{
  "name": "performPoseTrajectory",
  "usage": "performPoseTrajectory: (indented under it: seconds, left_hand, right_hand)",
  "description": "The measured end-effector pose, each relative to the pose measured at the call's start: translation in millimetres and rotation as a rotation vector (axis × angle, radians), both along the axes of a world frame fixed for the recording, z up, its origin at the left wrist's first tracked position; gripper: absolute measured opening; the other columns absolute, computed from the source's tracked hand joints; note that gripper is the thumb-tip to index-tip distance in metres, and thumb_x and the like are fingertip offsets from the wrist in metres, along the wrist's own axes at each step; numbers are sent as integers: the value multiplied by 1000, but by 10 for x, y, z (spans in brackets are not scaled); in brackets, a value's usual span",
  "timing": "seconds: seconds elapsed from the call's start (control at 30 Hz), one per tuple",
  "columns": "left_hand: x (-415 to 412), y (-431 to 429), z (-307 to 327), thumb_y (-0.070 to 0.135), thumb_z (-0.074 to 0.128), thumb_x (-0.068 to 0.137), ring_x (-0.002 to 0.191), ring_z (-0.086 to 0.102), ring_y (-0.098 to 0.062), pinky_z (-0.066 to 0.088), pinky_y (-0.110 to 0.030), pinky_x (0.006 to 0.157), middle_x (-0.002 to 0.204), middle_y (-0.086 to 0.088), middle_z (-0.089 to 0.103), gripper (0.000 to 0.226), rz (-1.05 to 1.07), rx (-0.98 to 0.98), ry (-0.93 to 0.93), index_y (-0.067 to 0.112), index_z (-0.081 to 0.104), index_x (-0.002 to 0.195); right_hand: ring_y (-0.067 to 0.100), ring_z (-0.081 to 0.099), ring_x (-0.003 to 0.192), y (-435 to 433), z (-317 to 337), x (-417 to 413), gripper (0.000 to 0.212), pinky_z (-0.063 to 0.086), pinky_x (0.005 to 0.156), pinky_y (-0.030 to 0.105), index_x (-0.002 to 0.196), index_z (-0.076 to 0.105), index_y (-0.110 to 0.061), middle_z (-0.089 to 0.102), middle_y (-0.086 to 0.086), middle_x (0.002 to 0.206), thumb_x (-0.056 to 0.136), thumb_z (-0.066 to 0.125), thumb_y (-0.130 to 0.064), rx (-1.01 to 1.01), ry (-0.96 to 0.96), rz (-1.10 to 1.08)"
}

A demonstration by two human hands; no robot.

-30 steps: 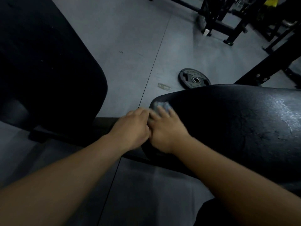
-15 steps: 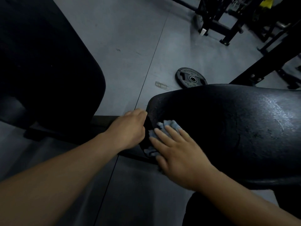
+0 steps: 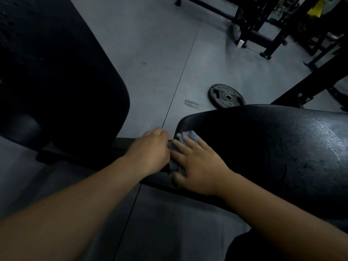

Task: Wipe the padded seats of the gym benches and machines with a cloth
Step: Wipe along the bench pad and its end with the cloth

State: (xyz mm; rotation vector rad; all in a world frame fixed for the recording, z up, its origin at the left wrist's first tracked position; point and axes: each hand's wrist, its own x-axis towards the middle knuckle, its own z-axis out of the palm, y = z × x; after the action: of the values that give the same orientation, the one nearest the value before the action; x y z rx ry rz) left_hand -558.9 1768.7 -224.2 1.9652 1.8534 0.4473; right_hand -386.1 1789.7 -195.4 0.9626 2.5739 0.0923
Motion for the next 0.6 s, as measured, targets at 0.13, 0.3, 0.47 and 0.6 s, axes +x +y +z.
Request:
performPoseTrajectory:
  seconds: [0.13,0.3,0.47,0.6]
  left_hand:
    - [31,22,32,15,45,90,112,51,-30,47,-47,92,126,-8,51,30,-22,-11,-4,10,54,119]
    - [5,12,30,11,45,88,108,53,-29,49,-45,86,123,-6,52,30,-18,51,-16,10,55,116]
    - [-7,40,81,22,56,93,108,52,-26,37,-35,72,118,-2,49,19,-33,54,-1,17,49,110]
    - [60,13,93,15,50,93,114,50,-27,46,-39,84,129,-5,49,31,-21,33,-16,11,51,124]
  right_hand:
    - [33,23,150,-332,105,232,84,17,122,54,154,32,-25,29,6,162,79,30,-63,-13,-99,69]
    - [13,58,122,-390,273,203,40,48,104,36,125,62,-30,63,-9,129,89,46,-22,-273,339,30]
    - [11,58,80,78,661,46,2,47,76,30,94,64,-11,63,-1,84,93,65,-11,-683,848,-665]
    - [25,59,96,388,658,68,15,46,75,35,95,57,-18,60,4,98,89,65,-29,-67,185,-529]
